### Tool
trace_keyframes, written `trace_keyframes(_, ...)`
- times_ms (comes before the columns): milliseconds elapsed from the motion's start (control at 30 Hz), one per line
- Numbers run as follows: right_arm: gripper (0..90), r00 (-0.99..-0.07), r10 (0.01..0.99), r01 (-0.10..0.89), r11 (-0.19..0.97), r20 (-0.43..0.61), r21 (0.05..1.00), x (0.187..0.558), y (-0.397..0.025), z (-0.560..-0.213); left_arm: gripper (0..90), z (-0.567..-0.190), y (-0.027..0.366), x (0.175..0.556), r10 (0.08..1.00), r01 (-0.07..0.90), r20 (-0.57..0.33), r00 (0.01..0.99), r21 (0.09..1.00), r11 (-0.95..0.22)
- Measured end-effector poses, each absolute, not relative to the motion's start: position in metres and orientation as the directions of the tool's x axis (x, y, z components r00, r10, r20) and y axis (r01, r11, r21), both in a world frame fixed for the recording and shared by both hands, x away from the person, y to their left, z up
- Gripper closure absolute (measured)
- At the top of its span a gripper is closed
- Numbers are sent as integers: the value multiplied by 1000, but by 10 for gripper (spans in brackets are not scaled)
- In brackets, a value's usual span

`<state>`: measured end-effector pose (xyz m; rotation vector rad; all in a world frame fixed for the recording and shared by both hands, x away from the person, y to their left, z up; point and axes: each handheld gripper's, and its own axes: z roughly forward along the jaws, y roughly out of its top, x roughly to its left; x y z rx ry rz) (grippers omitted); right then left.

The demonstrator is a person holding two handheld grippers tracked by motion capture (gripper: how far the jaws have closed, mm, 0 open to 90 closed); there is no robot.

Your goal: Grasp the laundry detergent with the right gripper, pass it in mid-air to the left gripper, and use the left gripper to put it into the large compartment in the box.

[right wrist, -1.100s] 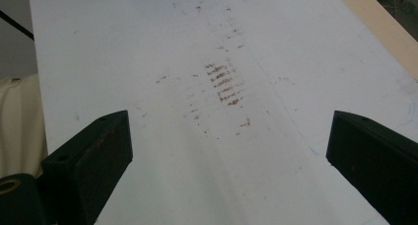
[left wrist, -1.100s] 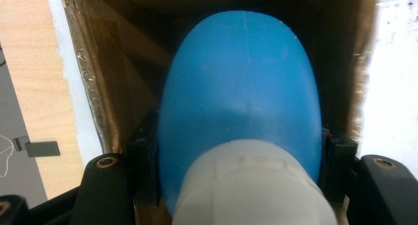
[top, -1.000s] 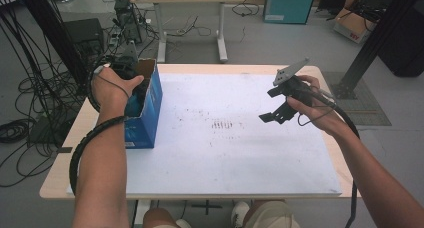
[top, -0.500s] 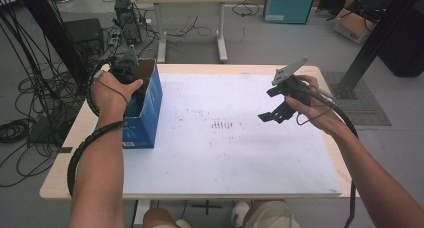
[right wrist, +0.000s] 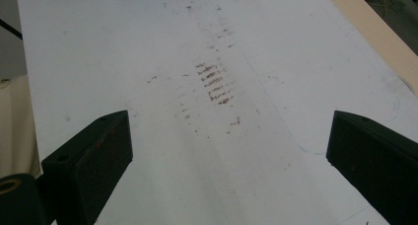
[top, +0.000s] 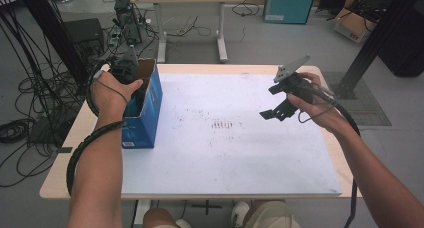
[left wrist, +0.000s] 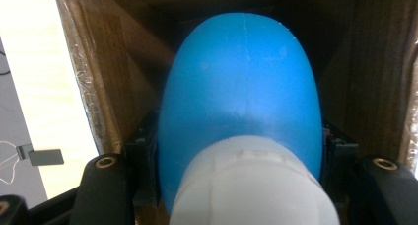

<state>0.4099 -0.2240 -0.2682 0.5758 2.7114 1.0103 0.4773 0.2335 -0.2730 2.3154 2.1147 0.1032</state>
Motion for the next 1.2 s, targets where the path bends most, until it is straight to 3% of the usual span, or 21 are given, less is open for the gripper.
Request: trace_keyframes(1200,37,-906,419,279,705,-65,652,411,-227,-265,370,-274,234,476,995,994,47,89,64,-92)
